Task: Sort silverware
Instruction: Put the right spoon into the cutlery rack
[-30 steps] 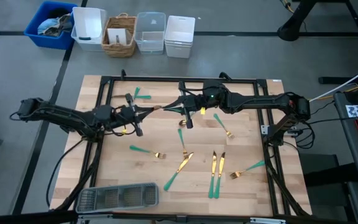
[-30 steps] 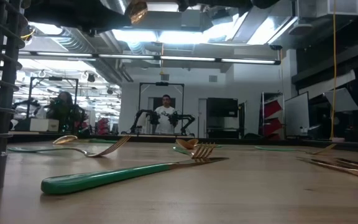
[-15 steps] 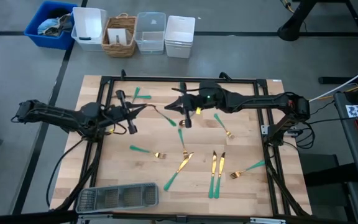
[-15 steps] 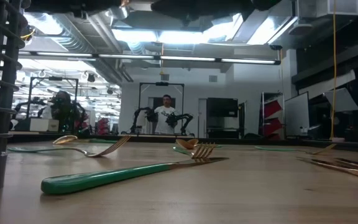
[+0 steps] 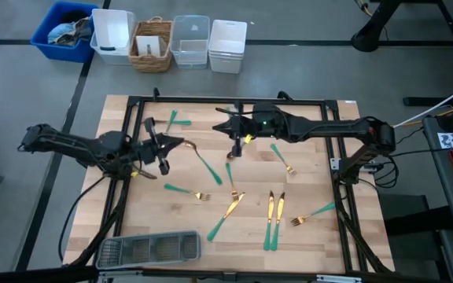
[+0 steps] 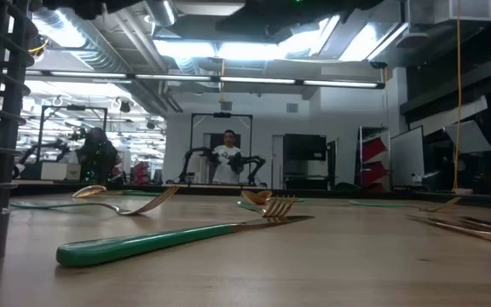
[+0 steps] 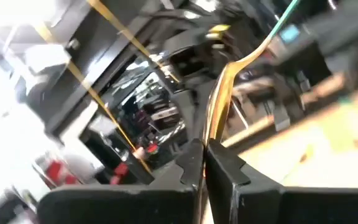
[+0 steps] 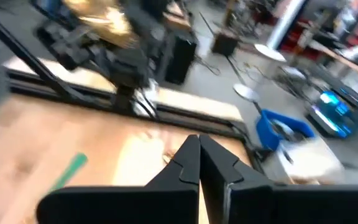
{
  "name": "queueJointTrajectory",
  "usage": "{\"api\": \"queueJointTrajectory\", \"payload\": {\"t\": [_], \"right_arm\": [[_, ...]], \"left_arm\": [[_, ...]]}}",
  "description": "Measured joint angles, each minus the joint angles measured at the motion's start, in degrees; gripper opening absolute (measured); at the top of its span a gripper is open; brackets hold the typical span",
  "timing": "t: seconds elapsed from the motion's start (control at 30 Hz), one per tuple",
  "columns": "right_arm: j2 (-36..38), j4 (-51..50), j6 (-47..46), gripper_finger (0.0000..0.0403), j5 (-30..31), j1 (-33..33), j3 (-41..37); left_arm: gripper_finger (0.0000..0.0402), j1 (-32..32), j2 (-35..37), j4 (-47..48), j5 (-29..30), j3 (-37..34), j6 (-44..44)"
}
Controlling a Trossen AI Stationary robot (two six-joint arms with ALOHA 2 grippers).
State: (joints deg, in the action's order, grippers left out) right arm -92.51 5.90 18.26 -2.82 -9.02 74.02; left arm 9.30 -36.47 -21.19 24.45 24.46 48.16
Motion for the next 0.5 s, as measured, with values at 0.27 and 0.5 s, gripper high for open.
{"api": "queueJointTrajectory", "payload": {"t": [0.27,0.5], "right_arm": [[4.5,-8.9,0.0,0.0005,3.3,0.0,0.0],[6.4,-14.1,-2.1,0.0005,1.7,0.0,0.0]], "left_arm": [[0.0,5.7,0.4,14.6,1.9,7.3,24.6],[0.0,11.6,1.7,20.7,2.9,8.2,33.8]]}}
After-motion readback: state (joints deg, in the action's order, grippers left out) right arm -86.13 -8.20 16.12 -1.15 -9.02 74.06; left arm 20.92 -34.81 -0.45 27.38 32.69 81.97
